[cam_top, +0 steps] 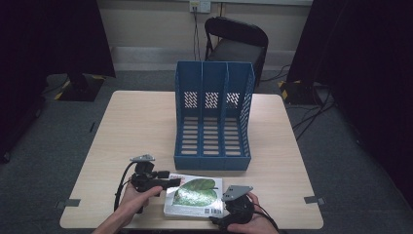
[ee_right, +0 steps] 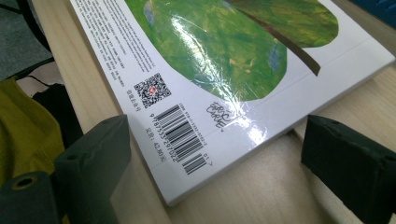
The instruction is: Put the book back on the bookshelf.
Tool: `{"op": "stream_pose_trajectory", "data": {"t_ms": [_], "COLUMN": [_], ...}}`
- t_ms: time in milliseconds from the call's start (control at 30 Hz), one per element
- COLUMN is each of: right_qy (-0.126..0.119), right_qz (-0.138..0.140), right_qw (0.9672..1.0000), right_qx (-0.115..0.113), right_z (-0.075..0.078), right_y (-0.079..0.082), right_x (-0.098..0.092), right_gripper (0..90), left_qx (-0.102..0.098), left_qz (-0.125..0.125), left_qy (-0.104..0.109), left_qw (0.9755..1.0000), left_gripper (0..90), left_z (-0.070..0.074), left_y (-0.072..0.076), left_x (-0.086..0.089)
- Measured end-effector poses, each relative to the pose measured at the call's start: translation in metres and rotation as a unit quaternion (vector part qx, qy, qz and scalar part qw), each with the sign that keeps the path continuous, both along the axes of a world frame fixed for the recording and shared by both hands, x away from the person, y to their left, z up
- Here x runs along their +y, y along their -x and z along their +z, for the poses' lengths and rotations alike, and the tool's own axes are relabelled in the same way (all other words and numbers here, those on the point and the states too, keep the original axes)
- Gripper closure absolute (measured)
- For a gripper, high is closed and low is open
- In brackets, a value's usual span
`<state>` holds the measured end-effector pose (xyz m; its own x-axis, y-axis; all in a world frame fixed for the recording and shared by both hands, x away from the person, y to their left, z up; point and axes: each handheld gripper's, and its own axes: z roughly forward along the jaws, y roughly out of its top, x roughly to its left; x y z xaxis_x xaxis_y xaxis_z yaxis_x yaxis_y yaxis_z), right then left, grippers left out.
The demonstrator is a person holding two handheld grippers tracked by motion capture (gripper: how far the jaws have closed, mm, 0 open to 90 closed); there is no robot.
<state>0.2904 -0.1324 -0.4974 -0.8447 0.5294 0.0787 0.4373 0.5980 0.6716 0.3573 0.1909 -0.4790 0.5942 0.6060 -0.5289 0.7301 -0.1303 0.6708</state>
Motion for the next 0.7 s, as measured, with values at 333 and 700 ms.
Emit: {"op": "stream_pose_trajectory", "data": {"t_ms": [333,700], "right_qy": [-0.005,-0.02], "right_qz": [0.002,-0.005], "right_qw": [1.0,0.9997], "right_qx": [0.0,0.015], "right_z": [-0.001,0.0], "right_y": [0.0,-0.002], "right_x": [0.0,0.0], "right_gripper": [6.9,6.7], "left_qx": [0.058,0.088], "left_qz": [0.031,-0.007], "left_qy": [0.072,0.073], "left_qw": [0.9952,0.9934], "left_gripper": [27.8,37.8], "left_z": [-0.004,-0.008], "left_y": [0.0,0.005], "left_x": [0.011,0.006]}}
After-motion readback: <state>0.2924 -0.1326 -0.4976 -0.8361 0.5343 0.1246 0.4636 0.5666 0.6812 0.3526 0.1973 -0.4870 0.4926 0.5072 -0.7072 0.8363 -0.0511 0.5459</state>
